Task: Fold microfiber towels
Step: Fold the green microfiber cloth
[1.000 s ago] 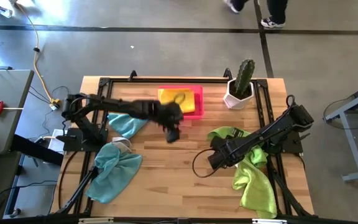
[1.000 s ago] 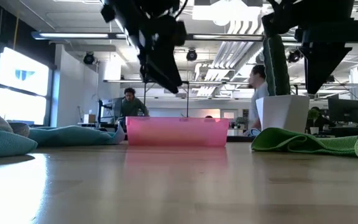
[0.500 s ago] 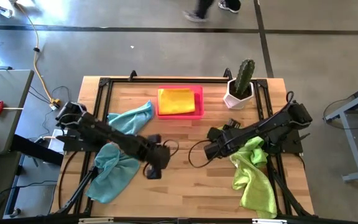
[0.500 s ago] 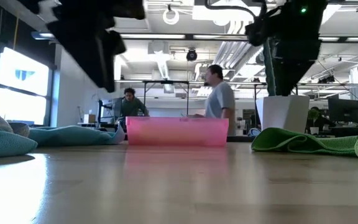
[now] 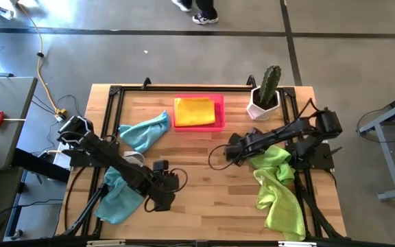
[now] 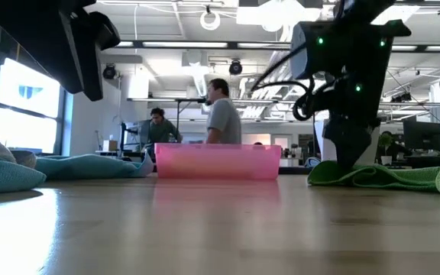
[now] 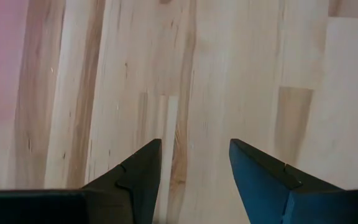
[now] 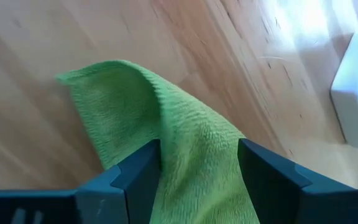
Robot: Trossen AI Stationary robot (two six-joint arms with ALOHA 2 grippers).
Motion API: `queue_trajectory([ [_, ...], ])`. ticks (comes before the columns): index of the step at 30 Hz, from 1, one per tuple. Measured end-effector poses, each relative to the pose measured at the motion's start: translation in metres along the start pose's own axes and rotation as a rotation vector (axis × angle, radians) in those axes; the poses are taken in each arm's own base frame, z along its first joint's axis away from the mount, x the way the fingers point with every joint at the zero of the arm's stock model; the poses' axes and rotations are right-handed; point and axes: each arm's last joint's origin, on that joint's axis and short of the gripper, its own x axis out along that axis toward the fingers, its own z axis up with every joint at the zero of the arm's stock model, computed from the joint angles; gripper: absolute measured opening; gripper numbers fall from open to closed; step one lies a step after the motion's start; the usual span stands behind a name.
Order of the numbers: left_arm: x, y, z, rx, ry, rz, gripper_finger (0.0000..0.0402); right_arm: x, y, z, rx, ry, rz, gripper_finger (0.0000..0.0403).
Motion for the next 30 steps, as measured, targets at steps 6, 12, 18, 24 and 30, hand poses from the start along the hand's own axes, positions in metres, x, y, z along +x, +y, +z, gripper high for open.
queue_trajectory([
  [6, 0.0, 0.002, 0.002, -0.019, -0.034, 0.045, 0.0179, 0.009, -0.002, -0.003, 0.023, 0.0, 0.005, 0.0168],
  [12, 0.0, 0.004, 0.003, -0.022, -0.078, 0.105, 0.0179, 0.007, 0.001, -0.005, 0.007, 0.017, 0.038, 0.0043],
  [18, 0.0, 0.006, 0.005, 0.014, -0.119, 0.163, 0.0179, -0.003, 0.011, -0.007, 0.0, 0.032, 0.147, 0.0019],
  [24, 0.0, 0.005, 0.009, 0.036, -0.185, 0.193, 0.0179, -0.044, 0.04, 0.01, -0.04, -0.109, 0.333, 0.0005],
  [30, -0.003, 0.0, 0.021, 0.013, -0.336, 0.213, 0.0179, -0.086, 0.058, 0.029, -0.07, -0.31, 0.445, 0.0002],
])
